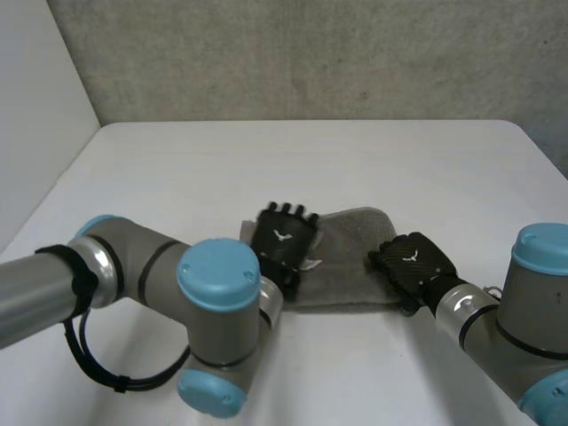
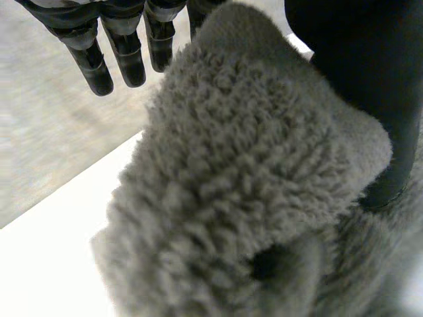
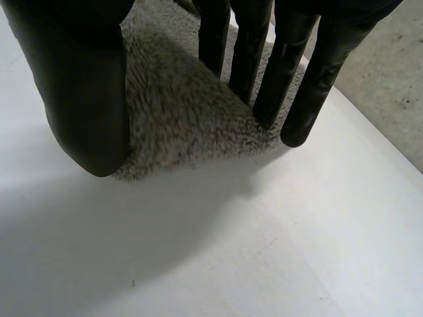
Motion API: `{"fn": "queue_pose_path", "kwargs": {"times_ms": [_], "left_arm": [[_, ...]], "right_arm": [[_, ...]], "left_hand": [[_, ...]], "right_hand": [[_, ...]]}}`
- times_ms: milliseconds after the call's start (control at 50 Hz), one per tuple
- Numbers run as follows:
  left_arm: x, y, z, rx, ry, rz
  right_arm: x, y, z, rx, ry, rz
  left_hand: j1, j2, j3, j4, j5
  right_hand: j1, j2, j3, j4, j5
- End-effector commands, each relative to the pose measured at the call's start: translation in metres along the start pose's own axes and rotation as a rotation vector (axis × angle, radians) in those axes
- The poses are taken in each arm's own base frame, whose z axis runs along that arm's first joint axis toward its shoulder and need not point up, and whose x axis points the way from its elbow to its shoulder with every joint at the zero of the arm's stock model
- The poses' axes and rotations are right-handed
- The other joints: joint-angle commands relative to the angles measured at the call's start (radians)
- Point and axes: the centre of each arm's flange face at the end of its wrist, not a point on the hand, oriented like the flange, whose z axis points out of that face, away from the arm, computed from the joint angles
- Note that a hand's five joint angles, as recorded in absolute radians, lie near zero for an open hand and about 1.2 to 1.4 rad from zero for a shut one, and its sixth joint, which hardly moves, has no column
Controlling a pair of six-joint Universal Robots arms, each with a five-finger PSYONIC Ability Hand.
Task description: Fold the towel.
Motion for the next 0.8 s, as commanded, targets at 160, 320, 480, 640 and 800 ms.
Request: {"fn": "queue_pose_path", "kwargs": {"times_ms": [160,320,480,640,800], "left_arm": [[-0.048,-0.021,0.005,0.046,-0.21,-0.06],[-0.066,-0.007,0.007,0.003,-0.278,-0.064],[-0.062,0.002,-0.001,-0.034,-0.268,-0.055],[-0.044,-0.022,-0.021,0.028,-0.208,-0.059],[-0.034,-0.063,-0.031,0.173,-0.178,-0.084]], "right_arm": [[-0.002,0.004,0.003,-0.007,-0.005,-0.001],[0.0,0.003,0.004,0.002,0.005,-0.004],[0.002,0.0,0.002,0.012,0.013,-0.007],[0.007,-0.007,-0.003,0.023,0.029,-0.019],[0.01,-0.009,-0.004,0.026,0.04,-0.1]], "left_hand": [[0.034,0.03,0.024,0.025,0.024],[0.031,0.028,0.021,0.022,0.021],[0.025,0.022,0.015,0.016,0.015],[0.017,0.013,0.006,0.007,0.006],[0.017,0.013,0.006,0.007,0.006]], "right_hand": [[0.274,0.274,0.279,0.284,0.278],[0.574,0.574,0.579,0.584,0.577],[0.726,0.726,0.73,0.736,0.729],[0.726,0.726,0.73,0.736,0.729],[0.726,0.726,0.73,0.736,0.729]]}}
